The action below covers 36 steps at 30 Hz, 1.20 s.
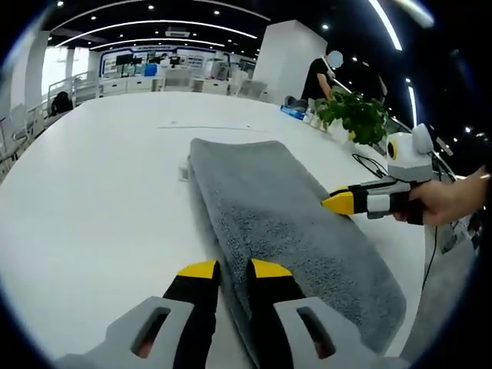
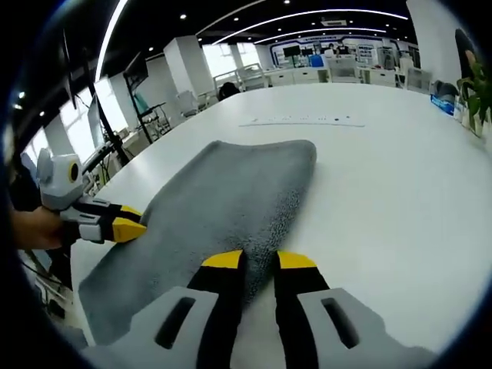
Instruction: Fold the towel on the table until its edges align and the towel forms a compact rectangular stack.
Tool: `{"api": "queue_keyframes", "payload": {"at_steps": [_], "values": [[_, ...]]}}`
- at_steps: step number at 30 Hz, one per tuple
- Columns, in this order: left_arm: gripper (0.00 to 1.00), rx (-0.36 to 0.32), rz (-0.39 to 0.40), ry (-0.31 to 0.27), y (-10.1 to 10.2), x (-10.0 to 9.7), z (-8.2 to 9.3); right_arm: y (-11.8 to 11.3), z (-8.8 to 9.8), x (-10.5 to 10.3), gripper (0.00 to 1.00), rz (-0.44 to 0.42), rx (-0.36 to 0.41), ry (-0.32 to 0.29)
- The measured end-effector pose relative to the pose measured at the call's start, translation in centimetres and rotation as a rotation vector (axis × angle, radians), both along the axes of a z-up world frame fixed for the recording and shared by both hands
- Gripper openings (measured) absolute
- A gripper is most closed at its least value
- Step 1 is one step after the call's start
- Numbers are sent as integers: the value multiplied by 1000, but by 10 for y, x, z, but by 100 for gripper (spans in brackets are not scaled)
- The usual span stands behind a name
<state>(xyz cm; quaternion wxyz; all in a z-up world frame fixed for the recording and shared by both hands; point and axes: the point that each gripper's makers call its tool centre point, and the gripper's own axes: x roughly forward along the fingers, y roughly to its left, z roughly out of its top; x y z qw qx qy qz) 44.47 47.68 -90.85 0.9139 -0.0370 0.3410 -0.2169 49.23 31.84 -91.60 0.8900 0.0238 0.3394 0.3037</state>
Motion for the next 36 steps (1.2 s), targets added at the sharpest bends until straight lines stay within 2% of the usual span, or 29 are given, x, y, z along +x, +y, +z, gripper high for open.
{"api": "queue_keyframes", "payload": {"at_steps": [5, 7, 10, 17, 28, 32, 34, 36], "values": [[11, 20, -7, -14, -2, 1, 0, -3, -1, 2, 11, -17, 28, -10], [11, 48, -30, -29, -4, 2, 1, 2, -2, 1, 8, -15, 75, 21], [10, 66, -39, -38, -4, 2, 1, 1, -4, 4, 6, -42, 100, 29], [10, 91, -38, -41, -9, 1, 0, 1, -5, 3, 6, 13, 46, -28], [10, 83, -55, -48, -37, -2, -1, -28, -6, -4, 6, -7, 40, -42], [10, 85, -75, -55, -51, -3, -1, -40, -8, -4, 7, -9, 14, -52], [10, 74, -87, -54, -59, -4, -2, -50, -6, -3, 7, 40, -85, -114], [10, 71, -93, -53, -66, -5, -2, -53, -4, -5, 6, 68, -131, -140]]}}
